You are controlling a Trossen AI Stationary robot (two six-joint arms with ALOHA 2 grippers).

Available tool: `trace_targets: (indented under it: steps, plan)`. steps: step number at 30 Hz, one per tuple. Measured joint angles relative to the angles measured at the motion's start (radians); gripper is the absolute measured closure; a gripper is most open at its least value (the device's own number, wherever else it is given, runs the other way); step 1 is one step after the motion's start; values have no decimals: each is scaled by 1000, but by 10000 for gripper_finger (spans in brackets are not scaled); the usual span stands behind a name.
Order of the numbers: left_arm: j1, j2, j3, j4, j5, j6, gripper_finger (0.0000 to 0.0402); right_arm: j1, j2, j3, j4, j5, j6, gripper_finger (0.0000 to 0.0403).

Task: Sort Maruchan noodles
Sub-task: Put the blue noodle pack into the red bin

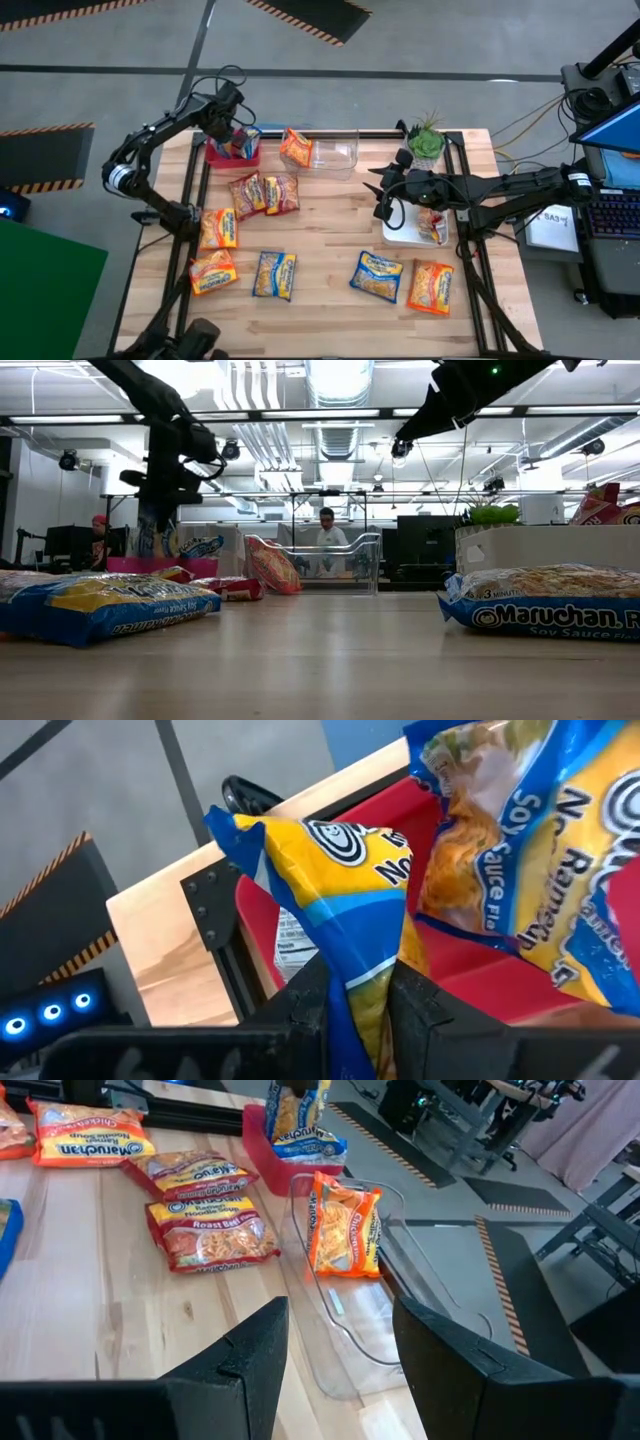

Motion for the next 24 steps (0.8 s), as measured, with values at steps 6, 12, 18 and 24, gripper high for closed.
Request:
trace_targets:
  steps: [6, 12, 18, 24]
  plan:
    - [0, 1, 0, 0, 0, -15, 346, 0, 0, 0, 0, 0, -2, 232]
    - [-2, 26, 0, -8, -9, -31, 315, 0, 0, 0, 2, 0, -12, 232]
    - [-2, 48, 0, -8, -13, -38, 298, 0, 0, 0, 7, 0, -23, 232]
    - [-63, -14, 0, -22, -13, -44, 297, 0, 0, 0, 8, 1, -25, 232]
